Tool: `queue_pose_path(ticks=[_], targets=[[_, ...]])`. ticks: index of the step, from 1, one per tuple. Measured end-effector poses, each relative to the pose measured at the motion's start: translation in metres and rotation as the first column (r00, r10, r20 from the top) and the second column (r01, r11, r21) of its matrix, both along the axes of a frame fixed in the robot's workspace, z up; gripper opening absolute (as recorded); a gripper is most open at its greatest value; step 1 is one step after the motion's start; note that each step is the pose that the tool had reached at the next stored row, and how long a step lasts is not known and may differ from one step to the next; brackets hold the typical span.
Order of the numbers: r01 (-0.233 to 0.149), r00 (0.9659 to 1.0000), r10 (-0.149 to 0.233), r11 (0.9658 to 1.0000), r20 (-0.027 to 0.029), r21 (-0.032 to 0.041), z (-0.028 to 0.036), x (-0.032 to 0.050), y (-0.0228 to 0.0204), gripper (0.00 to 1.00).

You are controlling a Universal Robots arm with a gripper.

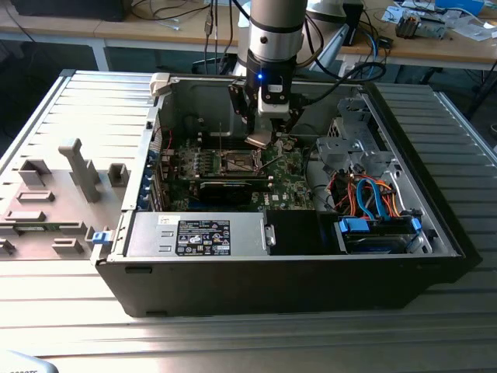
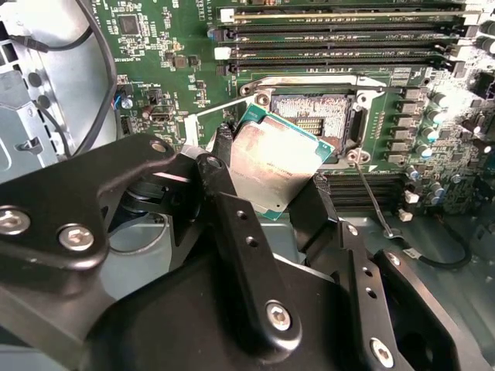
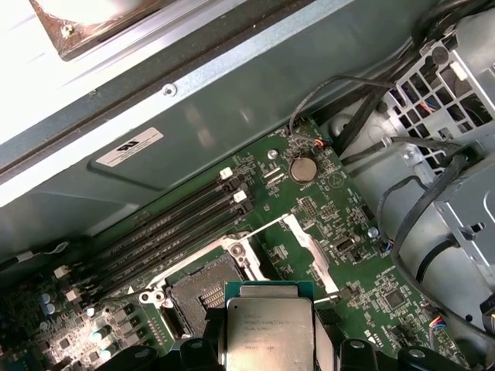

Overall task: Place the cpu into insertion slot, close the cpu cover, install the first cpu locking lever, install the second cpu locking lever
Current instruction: 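Place the cpu into insertion slot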

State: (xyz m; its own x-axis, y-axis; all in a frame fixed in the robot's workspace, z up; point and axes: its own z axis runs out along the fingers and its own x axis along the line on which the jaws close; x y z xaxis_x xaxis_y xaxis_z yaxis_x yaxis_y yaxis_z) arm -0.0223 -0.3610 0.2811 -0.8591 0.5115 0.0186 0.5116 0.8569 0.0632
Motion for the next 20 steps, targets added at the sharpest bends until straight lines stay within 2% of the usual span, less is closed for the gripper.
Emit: queue_pose_path(ticks=[20], targets=[[0.043,0.9991,-0.043,0.9991,0.0,0.0,-0.0002,0.0,0.0,0.54]])
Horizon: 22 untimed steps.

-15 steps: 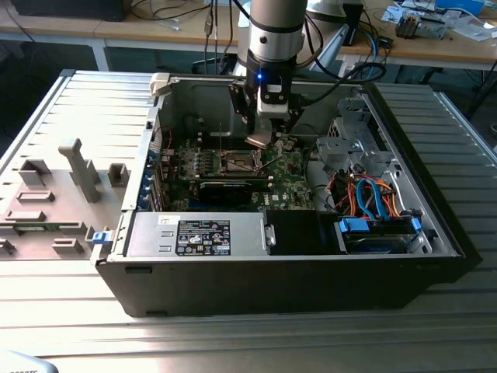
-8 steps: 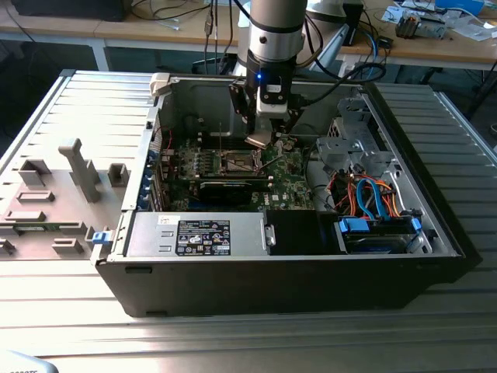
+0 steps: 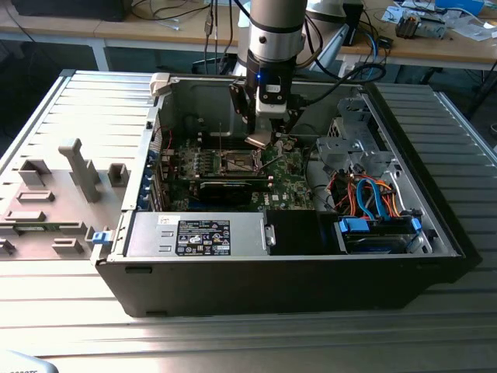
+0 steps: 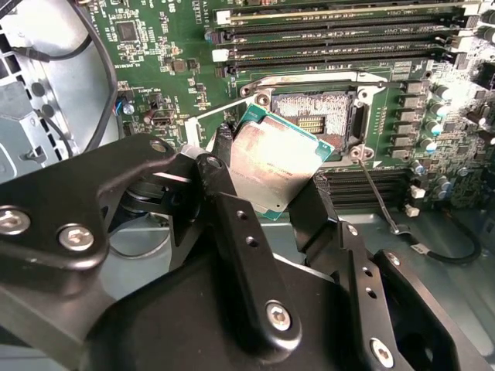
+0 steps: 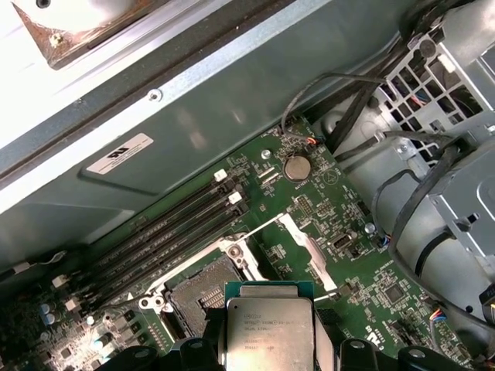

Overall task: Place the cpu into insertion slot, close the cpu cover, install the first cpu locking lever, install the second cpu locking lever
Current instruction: 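Place the cpu into insertion slot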

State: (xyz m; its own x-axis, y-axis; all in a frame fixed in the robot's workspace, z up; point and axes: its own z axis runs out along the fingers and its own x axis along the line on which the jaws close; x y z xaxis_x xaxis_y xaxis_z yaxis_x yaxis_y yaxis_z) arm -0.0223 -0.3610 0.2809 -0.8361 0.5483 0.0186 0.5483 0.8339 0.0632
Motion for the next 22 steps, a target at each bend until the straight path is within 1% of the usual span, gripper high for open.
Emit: queue_pose_path(ticks=[22], targets=[[0.039,0.9993,-0.039,0.9993,0.0,0.0,-0.0003,0.0,0.0,0.54]])
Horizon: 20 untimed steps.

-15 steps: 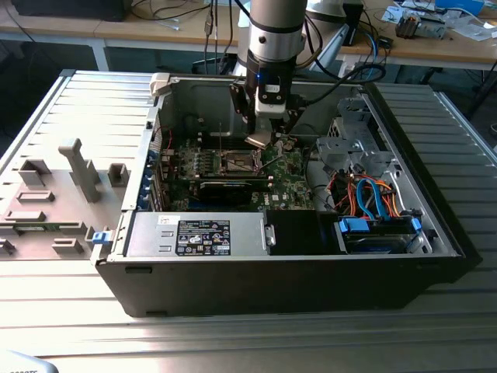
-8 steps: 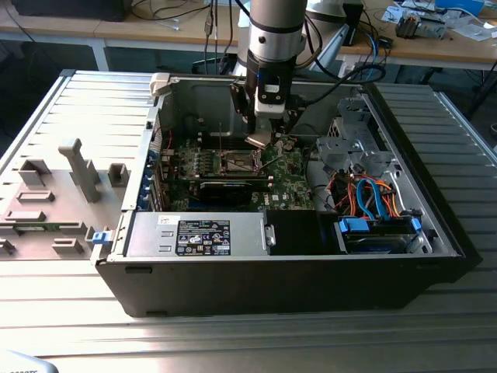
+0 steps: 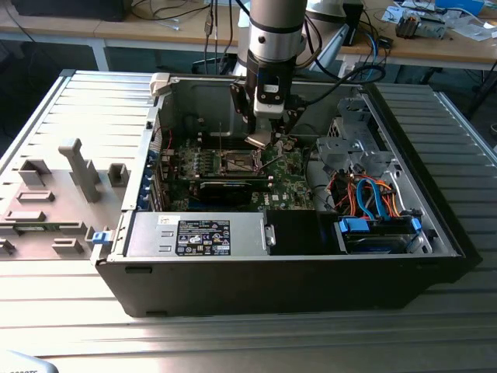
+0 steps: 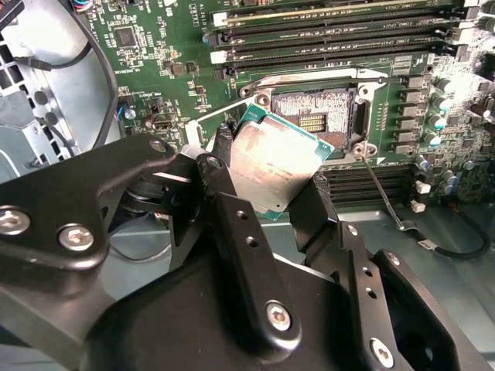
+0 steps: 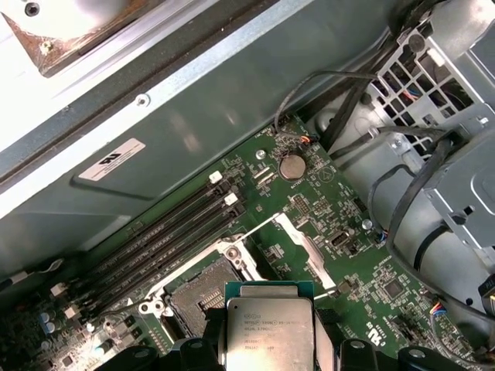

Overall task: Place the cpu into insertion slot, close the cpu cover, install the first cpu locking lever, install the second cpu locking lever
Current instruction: 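Place the cpu into insertion slot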

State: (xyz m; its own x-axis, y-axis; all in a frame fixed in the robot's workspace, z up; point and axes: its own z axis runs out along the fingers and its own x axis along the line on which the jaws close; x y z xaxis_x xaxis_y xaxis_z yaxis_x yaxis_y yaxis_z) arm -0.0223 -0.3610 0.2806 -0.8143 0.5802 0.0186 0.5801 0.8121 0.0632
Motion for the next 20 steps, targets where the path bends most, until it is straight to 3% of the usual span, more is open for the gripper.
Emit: queue_pose_path(ticks=[20], targets=[[0.039,0.9992,-0.039,0.9992,0.0,0.0,-0.0005,0.0,0.0,0.54]])
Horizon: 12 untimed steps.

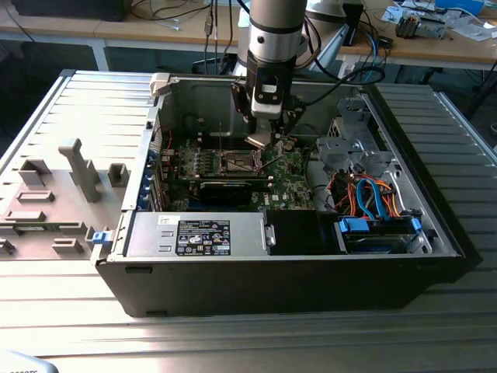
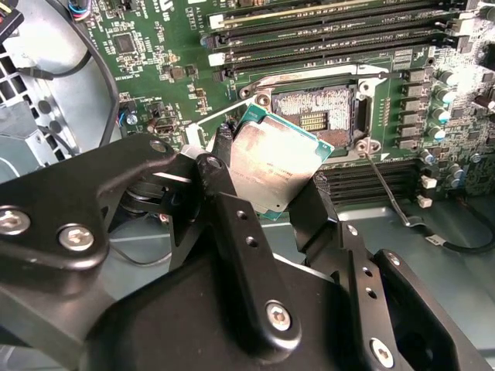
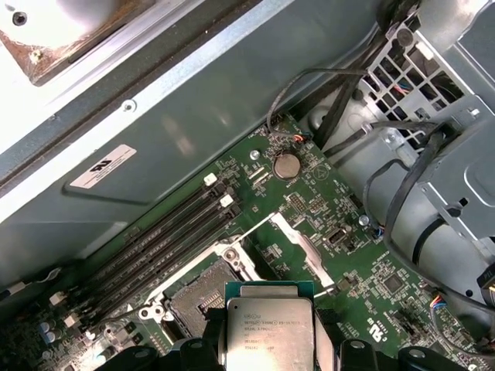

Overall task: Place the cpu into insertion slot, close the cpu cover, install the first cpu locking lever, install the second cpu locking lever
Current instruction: 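Place the cpu into insertion slot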

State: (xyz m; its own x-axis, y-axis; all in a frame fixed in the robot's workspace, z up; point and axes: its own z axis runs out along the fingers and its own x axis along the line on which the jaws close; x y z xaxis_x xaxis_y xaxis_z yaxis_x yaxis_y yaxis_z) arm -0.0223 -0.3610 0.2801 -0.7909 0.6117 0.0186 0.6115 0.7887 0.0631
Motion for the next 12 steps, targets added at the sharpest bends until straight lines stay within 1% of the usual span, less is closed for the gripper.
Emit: queue_pose_path(ticks=[12], targets=[[0.019,0.9998,-0.019,0.9998,0.0,0.0,-0.0003,0.0,0.0,0.54]])
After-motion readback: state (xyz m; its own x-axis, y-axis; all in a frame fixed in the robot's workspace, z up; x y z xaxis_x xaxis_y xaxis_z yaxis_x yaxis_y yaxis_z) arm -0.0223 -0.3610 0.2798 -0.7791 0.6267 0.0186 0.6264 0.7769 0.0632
